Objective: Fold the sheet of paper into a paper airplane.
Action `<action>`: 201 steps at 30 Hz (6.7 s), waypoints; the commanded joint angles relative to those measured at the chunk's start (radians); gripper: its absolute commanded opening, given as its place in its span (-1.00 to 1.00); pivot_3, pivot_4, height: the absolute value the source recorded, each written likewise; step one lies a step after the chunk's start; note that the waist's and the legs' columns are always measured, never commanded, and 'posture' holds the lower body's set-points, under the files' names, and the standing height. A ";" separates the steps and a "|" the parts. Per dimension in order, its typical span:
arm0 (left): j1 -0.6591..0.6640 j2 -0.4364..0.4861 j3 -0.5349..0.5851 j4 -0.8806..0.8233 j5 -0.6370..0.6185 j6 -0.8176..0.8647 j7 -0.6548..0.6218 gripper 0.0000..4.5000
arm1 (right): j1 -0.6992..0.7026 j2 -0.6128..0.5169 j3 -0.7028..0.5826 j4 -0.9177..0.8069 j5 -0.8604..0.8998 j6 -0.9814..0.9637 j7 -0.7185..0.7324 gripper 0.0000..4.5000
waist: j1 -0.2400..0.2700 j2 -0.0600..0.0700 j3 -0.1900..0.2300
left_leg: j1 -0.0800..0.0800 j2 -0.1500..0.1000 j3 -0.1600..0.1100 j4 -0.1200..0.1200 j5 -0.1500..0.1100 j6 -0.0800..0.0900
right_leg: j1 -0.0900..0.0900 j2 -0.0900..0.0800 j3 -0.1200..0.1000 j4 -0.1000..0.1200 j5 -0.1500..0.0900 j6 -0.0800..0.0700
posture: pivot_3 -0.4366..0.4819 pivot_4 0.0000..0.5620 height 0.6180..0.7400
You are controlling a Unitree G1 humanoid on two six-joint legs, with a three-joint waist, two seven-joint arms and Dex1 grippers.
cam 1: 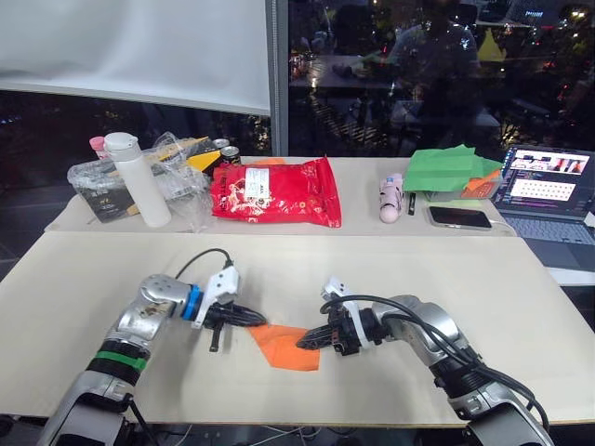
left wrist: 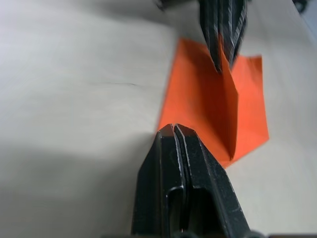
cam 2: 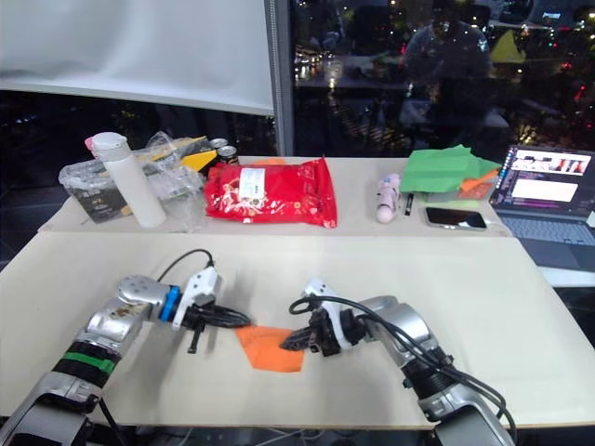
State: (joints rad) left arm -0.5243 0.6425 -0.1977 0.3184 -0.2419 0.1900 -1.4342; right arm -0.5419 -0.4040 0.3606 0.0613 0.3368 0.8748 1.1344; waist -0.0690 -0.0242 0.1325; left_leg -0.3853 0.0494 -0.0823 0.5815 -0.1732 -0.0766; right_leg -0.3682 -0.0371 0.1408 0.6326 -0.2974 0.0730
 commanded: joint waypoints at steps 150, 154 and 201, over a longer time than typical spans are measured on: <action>0.114 -0.153 -0.040 0.030 0.026 0.053 0.144 -1.00 | 0.235 -0.063 0.047 -0.136 -0.179 -0.357 -0.296 -0.99 | 0.014 0.009 -0.006 | -0.002 0.000 0.000 0.009 -0.008 0.013 | 0.002 0.001 0.000 -0.003 -0.001 0.002 | -0.05 -0.47 0.66; 0.102 -0.156 -0.044 0.043 0.028 0.051 0.140 -1.00 | 0.283 -0.115 0.023 -0.176 -0.174 -0.371 -0.275 -0.99 | 0.021 0.009 -0.008 | -0.002 0.000 0.000 0.009 -0.008 0.013 | 0.003 0.001 0.000 -0.004 -0.001 0.002 | -0.05 -0.47 0.66; 0.043 -0.186 -0.024 0.095 0.022 0.019 0.102 -1.00 | 0.322 -0.066 -0.207 -0.274 0.044 -0.281 -0.320 -0.87 | 0.023 0.008 -0.007 | -0.003 0.000 0.000 0.009 -0.008 0.014 | 0.002 0.000 0.000 -0.003 -0.001 0.002 | -0.05 -0.47 0.66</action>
State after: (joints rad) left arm -0.4855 0.4558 -0.2197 0.4198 -0.2329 0.2163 -1.3443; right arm -0.2067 -0.4874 0.1709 -0.1695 0.3269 0.5265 0.8245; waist -0.0459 -0.0165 0.1253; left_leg -0.3884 0.0490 -0.0819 0.5909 -0.1816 -0.0629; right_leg -0.3665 -0.0367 0.1409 0.6291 -0.2986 0.0749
